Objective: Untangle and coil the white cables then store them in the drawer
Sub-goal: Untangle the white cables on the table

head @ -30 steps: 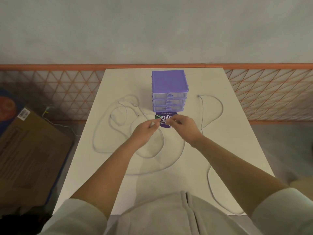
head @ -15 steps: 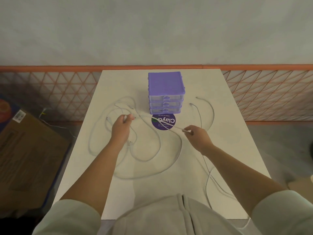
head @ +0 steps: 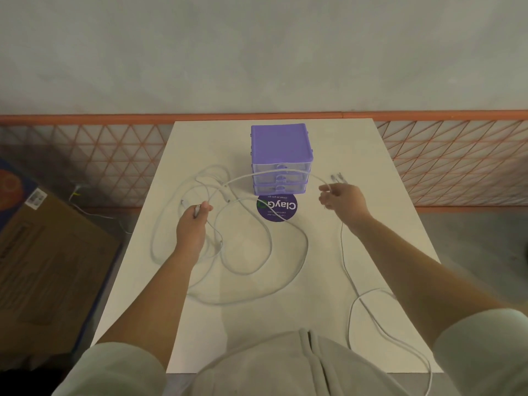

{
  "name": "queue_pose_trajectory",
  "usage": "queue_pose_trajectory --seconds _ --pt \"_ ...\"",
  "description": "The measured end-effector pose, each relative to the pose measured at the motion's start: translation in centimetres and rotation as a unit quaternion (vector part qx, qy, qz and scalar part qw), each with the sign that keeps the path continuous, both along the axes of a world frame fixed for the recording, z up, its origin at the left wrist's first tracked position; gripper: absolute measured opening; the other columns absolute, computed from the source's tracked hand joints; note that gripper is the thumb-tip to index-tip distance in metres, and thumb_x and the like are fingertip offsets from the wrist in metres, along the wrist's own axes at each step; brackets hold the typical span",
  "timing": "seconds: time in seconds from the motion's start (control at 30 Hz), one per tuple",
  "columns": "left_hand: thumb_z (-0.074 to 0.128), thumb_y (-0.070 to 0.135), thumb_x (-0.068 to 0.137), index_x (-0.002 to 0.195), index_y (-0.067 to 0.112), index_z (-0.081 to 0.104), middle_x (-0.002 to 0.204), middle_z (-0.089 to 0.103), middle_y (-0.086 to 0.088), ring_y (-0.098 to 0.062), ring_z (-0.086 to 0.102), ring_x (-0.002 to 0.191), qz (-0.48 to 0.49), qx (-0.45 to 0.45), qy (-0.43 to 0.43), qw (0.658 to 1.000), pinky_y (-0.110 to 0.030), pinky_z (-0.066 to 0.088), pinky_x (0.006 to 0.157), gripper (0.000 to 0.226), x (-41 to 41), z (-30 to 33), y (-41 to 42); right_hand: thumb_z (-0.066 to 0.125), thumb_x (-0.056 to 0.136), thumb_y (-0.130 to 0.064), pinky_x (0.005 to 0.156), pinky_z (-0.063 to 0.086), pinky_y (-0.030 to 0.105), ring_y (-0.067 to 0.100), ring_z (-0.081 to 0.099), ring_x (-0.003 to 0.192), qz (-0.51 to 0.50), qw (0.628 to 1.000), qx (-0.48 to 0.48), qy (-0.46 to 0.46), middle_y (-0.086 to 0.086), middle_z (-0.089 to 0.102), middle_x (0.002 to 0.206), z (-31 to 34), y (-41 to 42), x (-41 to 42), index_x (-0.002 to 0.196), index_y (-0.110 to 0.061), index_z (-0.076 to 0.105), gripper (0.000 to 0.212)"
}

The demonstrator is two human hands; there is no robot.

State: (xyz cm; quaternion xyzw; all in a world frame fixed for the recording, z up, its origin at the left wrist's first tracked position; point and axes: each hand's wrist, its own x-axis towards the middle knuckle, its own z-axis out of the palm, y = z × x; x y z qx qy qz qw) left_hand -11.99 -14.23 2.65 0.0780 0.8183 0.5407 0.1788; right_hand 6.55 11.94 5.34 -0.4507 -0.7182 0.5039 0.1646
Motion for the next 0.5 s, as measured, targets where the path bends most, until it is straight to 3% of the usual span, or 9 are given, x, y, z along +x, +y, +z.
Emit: queue_pose_trajectory --seconds 0.07,0.2,0.27,0.37,0.5 --pt "0.046 0.041 0.102 0.106 0.017 0.067 0.093 0.058 0.004 -0.015 0.051 0.09 0.005 0.001 -0.004 1.0 -0.029 0.039 0.083 0.032 -0.1 -0.1 -0.1 0.06 0.09 -0.005 0.086 0.056 0.039 0.019 0.062 0.074 -0.002 0.999 0.002 0.04 0.003 0.069 0.075 1.6 0.4 -0.4 0.097 -0.01 0.073 0.016" --pt "0.047 0.039 0.101 0.103 0.018 0.067 0.091 0.06 0.01 -0.014 0.052 0.093 0.006 0.002 -0.003 1.0 -0.026 0.038 0.075 0.029 0.1 0.0 -0.2 0.066 0.093 -0.028 0.069 0.053 0.024 0.012 0.06 0.063 -0.057 0.989 -0.009 0.138 -0.002 0.071 0.069 4.6 0.3 -0.6 0.106 -0.014 0.074 0.021" --pt "0.048 0.038 0.101 0.104 0.016 0.068 0.094 0.062 0.009 -0.012 0.053 0.095 0.005 0.008 -0.006 1.0 -0.026 0.037 0.078 0.03 0.3 -0.1 -0.1 0.063 0.095 -0.034 0.064 0.053 0.025 0.009 0.054 0.055 -0.06 0.984 -0.031 0.166 -0.012 0.066 0.06 5.4 -0.1 -0.4 0.115 -0.021 0.071 0.026" --pt "0.05 0.039 0.1 0.101 0.017 0.069 0.093 0.062 0.011 -0.012 0.054 0.098 0.011 0.012 -0.002 1.0 -0.027 0.035 0.083 0.029 0.4 -0.4 0.0 0.056 0.099 -0.032 0.056 0.052 0.029 0.007 0.043 0.056 -0.03 0.984 -0.041 0.171 -0.021 0.054 0.058 5.8 -0.7 -0.2 0.123 -0.027 0.066 0.027" --pt "0.048 0.04 0.1 0.103 0.016 0.069 0.098 0.061 0.007 -0.013 0.051 0.096 0.03 0.012 0.001 0.999 -0.029 0.035 0.084 0.031 0.1 -0.5 -0.2 0.043 0.098 -0.01 0.058 0.038 0.024 0.011 0.04 0.063 -0.011 0.989 -0.06 0.136 -0.006 0.049 0.076 5.8 -0.7 -0.4 0.112 -0.017 0.064 0.026"
